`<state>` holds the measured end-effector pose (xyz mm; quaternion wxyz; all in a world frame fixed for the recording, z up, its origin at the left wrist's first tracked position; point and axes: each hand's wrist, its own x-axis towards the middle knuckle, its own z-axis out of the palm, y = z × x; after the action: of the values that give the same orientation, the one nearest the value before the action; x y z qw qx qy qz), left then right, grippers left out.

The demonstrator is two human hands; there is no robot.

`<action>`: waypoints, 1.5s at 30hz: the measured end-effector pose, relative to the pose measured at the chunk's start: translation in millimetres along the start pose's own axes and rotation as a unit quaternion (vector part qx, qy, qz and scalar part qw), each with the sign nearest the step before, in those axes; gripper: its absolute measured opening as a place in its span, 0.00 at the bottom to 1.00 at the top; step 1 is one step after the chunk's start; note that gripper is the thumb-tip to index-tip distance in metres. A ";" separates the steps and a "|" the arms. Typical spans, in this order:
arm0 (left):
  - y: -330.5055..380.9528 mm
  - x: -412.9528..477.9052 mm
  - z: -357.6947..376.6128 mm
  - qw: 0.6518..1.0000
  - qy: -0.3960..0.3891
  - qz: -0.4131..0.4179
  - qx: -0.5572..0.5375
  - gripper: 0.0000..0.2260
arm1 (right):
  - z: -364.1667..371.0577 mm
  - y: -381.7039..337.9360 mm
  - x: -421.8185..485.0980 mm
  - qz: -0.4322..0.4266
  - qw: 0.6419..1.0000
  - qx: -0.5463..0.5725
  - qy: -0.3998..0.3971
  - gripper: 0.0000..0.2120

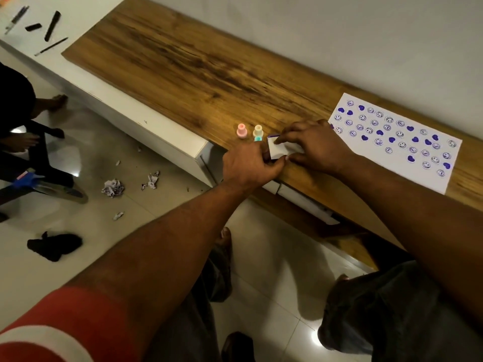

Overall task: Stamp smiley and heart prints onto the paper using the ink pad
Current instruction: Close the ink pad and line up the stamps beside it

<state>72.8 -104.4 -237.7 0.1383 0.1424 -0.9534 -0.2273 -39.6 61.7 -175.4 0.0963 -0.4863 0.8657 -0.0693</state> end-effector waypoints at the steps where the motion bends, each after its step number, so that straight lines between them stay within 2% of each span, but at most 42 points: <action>1: 1.8 0.0 -0.1 1.000 0.005 -0.001 -0.002 0.23 | 0.3 -1.6 0.3 0.001 1.000 0.002 0.002 0.23; 6: 6.2 4.0 1.2 0.998 -0.038 -0.035 0.033 0.19 | -1.6 -5.9 -2.3 0.016 1.000 0.009 -0.006 0.24; 9: 9.9 5.1 2.3 0.998 -0.039 -0.036 0.036 0.19 | -6.6 -2.5 -7.5 0.036 0.999 0.019 0.022 0.27; 13: 13.0 10.1 4.1 0.997 -0.053 -0.035 0.034 0.21 | -15.1 11.0 -11.9 0.136 0.985 0.045 0.091 0.31; 15: 16.1 12.7 2.9 0.997 -0.060 -0.039 0.041 0.21 | -16.3 19.3 -13.5 0.160 0.983 0.053 0.067 0.38; 18: 18.6 14.8 2.4 0.996 -0.070 -0.041 0.047 0.21 | -11.1 25.6 -12.4 0.112 0.994 0.016 -0.007 0.44; 20: 22.0 14.8 1.5 0.995 -0.075 -0.041 0.052 0.21 | -6.9 26.7 -8.8 0.083 0.996 -0.008 -0.030 0.44; 26: 28.9 13.1 -0.6 0.995 -0.077 -0.033 0.050 0.22 | -5.3 30.1 -2.2 0.081 0.996 0.003 -0.032 0.37; 30: 31.7 12.3 -1.3 0.996 -0.074 -0.036 0.038 0.20 | -6.7 31.1 0.5 0.081 0.996 0.010 -0.040 0.37; 32: 33.5 12.7 -1.8 0.996 -0.077 -0.040 0.035 0.20 | -7.3 31.7 -0.6 0.083 0.996 0.013 -0.033 0.40; 35: 38.0 13.4 -3.8 0.996 -0.080 -0.040 0.024 0.18 | -9.9 32.8 -4.8 0.135 0.990 0.016 0.034 0.47; 37: 41.0 14.2 -6.1 0.995 -0.091 -0.035 0.023 0.17 | -10.1 31.6 -6.0 0.193 0.977 -0.001 0.089 0.43; 42: 46.2 15.1 -10.7 0.993 -0.117 -0.029 0.005 0.15 | -1.0 14.6 -5.4 0.253 0.961 -0.066 0.086 0.41; 45: 50.0 12.8 -13.3 0.992 -0.123 -0.018 -0.004 0.15 | 0.7 4.7 -3.9 0.276 0.955 -0.058 0.091 0.42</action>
<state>55.0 -71.1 -200.1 0.0163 0.1301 -0.9595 -0.2493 -41.4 67.4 -176.7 0.0041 -0.2245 0.9739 -0.0335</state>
